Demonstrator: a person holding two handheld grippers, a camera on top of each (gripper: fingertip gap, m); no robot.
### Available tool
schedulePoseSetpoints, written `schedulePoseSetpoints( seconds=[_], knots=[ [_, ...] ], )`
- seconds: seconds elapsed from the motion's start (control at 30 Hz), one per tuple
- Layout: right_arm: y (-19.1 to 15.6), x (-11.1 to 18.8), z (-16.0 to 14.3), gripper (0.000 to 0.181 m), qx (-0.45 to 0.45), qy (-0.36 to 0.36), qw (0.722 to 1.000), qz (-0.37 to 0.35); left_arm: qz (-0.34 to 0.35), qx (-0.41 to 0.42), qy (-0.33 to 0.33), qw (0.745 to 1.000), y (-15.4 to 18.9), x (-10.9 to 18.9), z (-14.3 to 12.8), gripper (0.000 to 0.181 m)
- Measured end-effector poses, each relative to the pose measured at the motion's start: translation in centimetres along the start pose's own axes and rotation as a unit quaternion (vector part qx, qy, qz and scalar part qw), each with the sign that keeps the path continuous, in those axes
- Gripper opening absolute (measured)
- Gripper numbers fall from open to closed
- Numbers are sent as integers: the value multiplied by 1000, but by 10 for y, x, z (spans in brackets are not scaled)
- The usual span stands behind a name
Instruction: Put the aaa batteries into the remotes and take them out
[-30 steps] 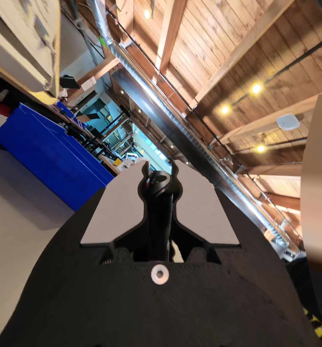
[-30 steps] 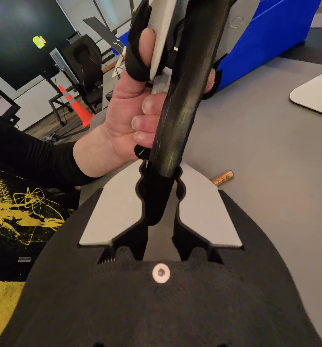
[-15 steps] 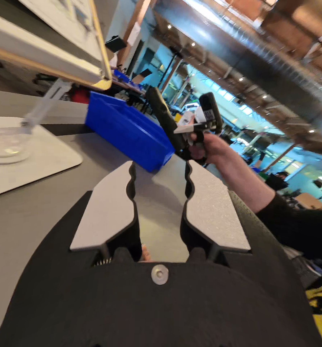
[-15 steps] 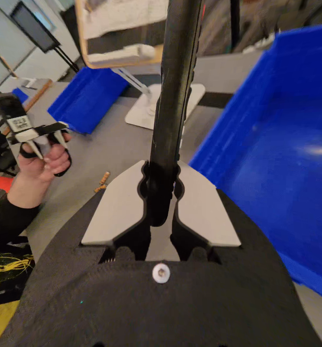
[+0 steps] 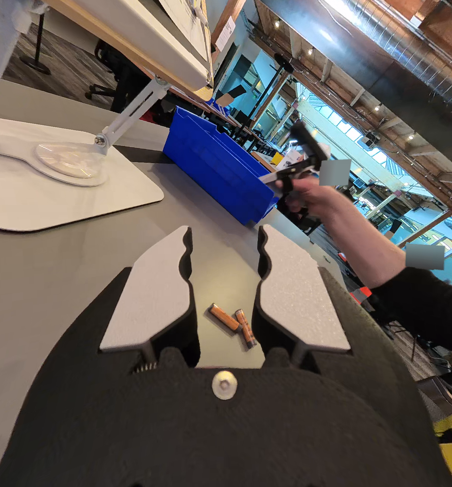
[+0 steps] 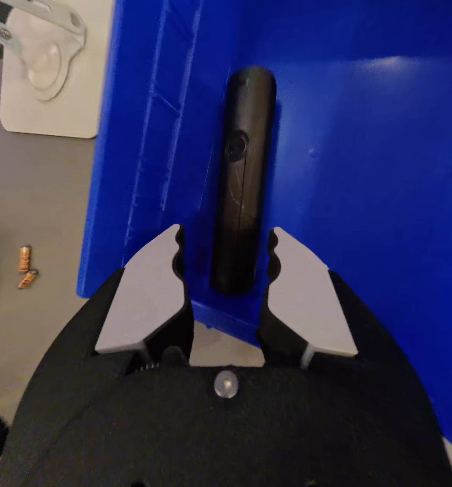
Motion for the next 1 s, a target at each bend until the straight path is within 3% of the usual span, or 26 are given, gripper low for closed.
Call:
schedulePoseSetpoints(
  seconds=[0.1, 0.2, 0.27, 0.4, 0.43, 0.53, 0.6, 0.7, 0.8, 0.9, 1.0],
  knots=[
    [-51, 44, 16, 53, 127, 74, 989, 11, 9, 5, 6, 1000, -8, 5, 3, 48],
    [-163, 52, -20, 36, 267, 30, 952, 143, 25, 13, 19, 999, -19, 8, 7, 48],
    [-221, 30, -56, 28, 329, -27, 928, 172, 37, 11, 24, 999, -24, 10, 8, 48],
    [-293, -34, -118, 32, 311, -123, 923, 192, 57, -4, 32, 998, -31, 18, 12, 48],
    [-300, -48, -124, 43, 305, -125, 927, 177, 60, -5, 37, 998, -32, 20, 15, 48],
    [-310, -75, -127, 41, 297, -109, 939, 138, 59, 3, 52, 997, -34, 23, 23, 49],
    [-306, -87, -131, 35, 301, -122, 939, 116, 56, 8, 55, 997, -34, 23, 23, 49],
    [-302, -92, -132, 10, 312, -123, 936, 107, 51, 10, 54, 997, -31, 21, 21, 49],
    [-305, -89, -128, 9, 309, -111, 933, 146, 50, 1, 50, 997, -29, 20, 19, 49],
    [-307, -63, -94, 9, 321, -39, 926, 197, 56, -12, 51, 997, -32, 23, 21, 49],
    [-270, -11, -22, 9, 356, 58, 915, 179, 59, 0, 63, 996, -38, 26, 22, 49]
  ],
)
Point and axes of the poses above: each gripper's, where its closed fingertips meet, x back along the fingers, z out of its top, y = z × x across the jaws, the point moved 2 cm from there along x, back along the fingers, and after that the axes turned 12 degrees about y, right-handed, at the moved point
